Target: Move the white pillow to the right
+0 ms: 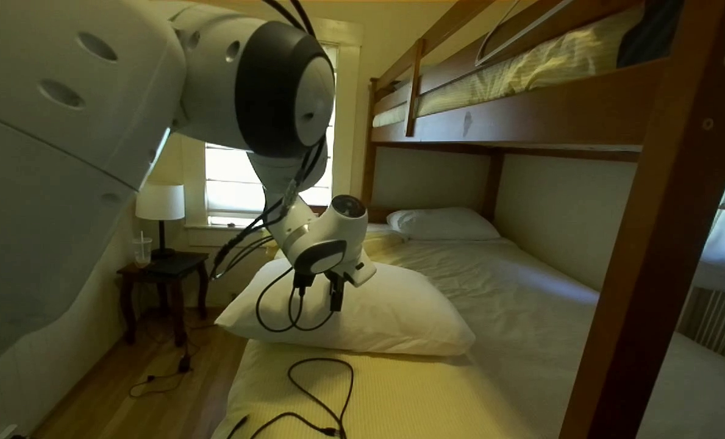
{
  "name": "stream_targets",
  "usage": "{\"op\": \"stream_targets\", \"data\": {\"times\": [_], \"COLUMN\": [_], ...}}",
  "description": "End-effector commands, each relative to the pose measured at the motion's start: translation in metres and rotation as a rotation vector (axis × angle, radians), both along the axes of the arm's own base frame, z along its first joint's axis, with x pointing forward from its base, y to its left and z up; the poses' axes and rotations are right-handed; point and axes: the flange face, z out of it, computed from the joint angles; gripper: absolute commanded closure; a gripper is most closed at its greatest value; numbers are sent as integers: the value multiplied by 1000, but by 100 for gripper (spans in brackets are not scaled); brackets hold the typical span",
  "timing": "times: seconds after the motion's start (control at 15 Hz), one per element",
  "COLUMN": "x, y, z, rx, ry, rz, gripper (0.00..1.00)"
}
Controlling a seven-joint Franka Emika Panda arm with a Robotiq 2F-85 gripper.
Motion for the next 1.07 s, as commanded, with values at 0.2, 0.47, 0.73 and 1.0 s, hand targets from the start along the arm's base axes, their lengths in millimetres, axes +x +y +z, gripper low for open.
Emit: {"op": "stream_targets", "data": {"times": [0.2, 0.47, 0.73, 1.0], "x": [12, 11, 12, 11], "y": [11, 11, 11, 11], "z": [-28, -43, -48, -50], "rx": [-4, -5, 3, 13], "ry": [-73, -75, -79, -71], "rz": [32, 40, 52, 61], "gripper": [41, 70, 95, 100]}}
